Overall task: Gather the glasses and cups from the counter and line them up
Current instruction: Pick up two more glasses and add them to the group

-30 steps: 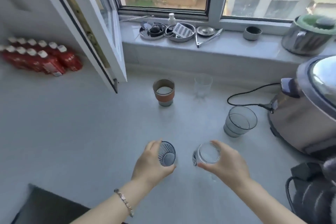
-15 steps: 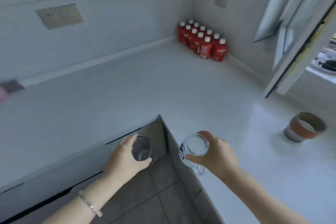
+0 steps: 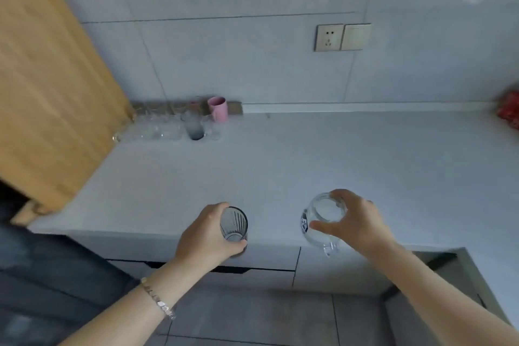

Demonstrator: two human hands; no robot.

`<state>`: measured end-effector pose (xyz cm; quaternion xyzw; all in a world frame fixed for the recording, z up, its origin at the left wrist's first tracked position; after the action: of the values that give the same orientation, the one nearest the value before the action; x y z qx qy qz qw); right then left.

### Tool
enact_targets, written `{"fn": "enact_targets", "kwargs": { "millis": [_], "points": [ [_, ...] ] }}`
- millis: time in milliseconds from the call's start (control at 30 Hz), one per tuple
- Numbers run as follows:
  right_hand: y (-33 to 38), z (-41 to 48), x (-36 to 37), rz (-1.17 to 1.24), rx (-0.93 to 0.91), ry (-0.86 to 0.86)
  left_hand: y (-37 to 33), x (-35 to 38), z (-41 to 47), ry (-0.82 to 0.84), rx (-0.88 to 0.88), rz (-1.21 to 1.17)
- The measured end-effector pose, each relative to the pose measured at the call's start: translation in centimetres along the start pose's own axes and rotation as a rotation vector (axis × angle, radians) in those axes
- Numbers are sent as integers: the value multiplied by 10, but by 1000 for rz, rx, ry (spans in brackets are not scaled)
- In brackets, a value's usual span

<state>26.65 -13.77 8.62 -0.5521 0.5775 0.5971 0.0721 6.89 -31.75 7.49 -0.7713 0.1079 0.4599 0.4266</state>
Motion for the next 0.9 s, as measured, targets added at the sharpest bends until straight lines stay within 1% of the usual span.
{"fn": "enact_targets", "kwargs": {
  "millis": [167, 467, 700, 800, 900],
  "points": [
    [81, 66, 41, 3, -83, 58, 63, -60, 41, -66, -96, -7],
    [201, 195, 121, -57, -220, 152, 164, -143, 142, -134, -284, -54],
    [292, 270, 189, -100, -304, 312, 241, -204, 213, -162, -420, -67],
    [321, 291, 217, -113, -312, 343, 276, -226, 246, -175, -443, -81],
    [343, 310, 243, -113, -286, 348, 315, -243, 285, -154, -444, -36]
  ]
}}
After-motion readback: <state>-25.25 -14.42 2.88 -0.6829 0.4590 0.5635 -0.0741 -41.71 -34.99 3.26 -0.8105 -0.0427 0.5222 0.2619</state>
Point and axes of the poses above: each hand's wrist, its own z-axis towards the middle knuckle, its own x-axis out of the palm, y = z × x, the point moved 8 cm from there along z, towards the middle knuckle, and after that the axes turned 5 degrees about y, right-handed, at the moved point
